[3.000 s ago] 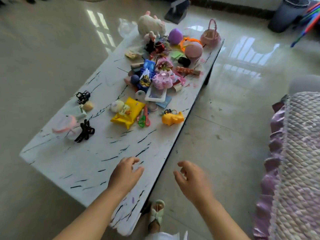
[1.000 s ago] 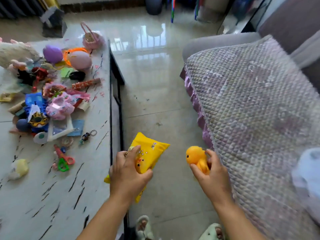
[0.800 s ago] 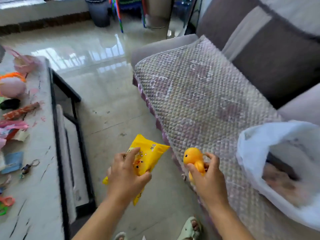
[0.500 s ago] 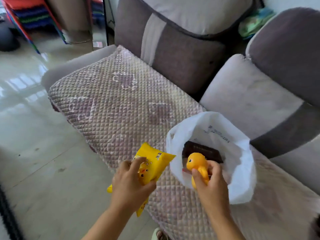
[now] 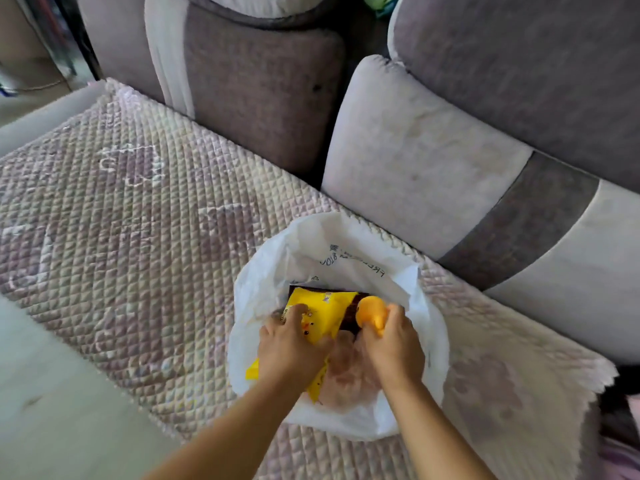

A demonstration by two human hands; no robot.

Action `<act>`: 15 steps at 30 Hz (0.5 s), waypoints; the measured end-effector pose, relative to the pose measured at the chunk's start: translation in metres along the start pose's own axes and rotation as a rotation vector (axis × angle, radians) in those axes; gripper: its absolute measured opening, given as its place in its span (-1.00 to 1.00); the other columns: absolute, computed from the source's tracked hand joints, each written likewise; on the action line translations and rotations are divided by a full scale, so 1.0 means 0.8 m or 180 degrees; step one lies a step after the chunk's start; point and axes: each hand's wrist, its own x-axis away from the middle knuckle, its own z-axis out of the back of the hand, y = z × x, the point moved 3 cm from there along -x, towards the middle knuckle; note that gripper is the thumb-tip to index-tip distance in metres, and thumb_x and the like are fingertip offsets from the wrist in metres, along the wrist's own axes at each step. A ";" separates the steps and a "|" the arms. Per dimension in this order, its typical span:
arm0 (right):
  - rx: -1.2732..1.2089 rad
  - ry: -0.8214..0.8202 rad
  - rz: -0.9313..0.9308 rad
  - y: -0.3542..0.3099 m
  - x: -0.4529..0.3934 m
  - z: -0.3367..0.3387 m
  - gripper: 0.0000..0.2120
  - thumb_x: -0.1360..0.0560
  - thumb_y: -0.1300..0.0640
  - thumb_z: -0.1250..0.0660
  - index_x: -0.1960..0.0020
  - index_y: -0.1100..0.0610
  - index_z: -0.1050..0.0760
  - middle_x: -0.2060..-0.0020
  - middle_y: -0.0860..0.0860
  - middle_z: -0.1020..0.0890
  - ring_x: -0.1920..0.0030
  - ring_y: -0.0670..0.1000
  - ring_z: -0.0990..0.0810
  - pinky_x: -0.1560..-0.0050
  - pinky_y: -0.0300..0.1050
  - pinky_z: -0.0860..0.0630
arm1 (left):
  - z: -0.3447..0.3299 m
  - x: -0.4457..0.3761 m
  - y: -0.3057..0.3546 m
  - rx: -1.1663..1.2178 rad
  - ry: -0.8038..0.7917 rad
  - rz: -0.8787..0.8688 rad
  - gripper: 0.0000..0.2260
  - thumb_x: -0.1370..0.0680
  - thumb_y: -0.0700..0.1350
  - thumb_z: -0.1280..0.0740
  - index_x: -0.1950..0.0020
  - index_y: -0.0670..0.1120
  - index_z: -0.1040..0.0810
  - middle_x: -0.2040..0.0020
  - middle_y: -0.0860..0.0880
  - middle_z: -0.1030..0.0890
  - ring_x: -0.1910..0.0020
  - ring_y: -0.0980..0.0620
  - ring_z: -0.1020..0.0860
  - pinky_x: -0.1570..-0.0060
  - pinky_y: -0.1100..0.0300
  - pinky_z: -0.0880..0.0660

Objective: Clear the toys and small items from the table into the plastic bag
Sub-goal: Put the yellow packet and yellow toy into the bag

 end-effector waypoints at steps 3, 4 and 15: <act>0.0127 -0.0006 -0.0032 0.010 -0.017 -0.014 -0.56 -0.54 -0.08 -0.19 -0.30 0.16 -0.25 -0.15 0.16 -0.46 -0.16 0.18 -0.44 0.06 -0.02 -0.43 | -0.019 -0.028 0.005 -0.0276 0.0092 0.0201 -0.44 -0.37 0.21 -0.30 -0.30 0.06 -0.30 -0.15 -0.12 -0.34 -0.22 -0.18 -0.31 -0.18 0.01 -0.34; 0.0150 0.0003 -0.0018 0.014 -0.019 -0.017 -0.55 -0.54 -0.07 -0.18 -0.32 0.16 -0.23 -0.17 0.15 -0.45 -0.18 0.17 -0.43 0.03 -0.02 -0.43 | -0.026 -0.036 0.006 -0.0381 0.0132 0.0247 -0.45 -0.39 0.19 -0.31 -0.31 0.04 -0.28 -0.16 -0.13 -0.33 -0.22 -0.19 -0.31 -0.18 -0.01 -0.33; -0.0231 -0.0071 0.0248 0.041 0.013 -0.017 -0.60 -0.53 -0.01 -0.23 -0.33 0.07 -0.30 -0.19 0.03 -0.48 -0.21 0.06 -0.43 -0.10 -0.07 -0.42 | -0.061 -0.042 -0.006 -0.0531 -0.0282 0.0070 -0.58 -0.52 0.05 -0.23 -0.38 0.03 -0.35 -0.40 -0.05 -0.27 -0.38 -0.10 -0.23 -0.33 0.03 -0.27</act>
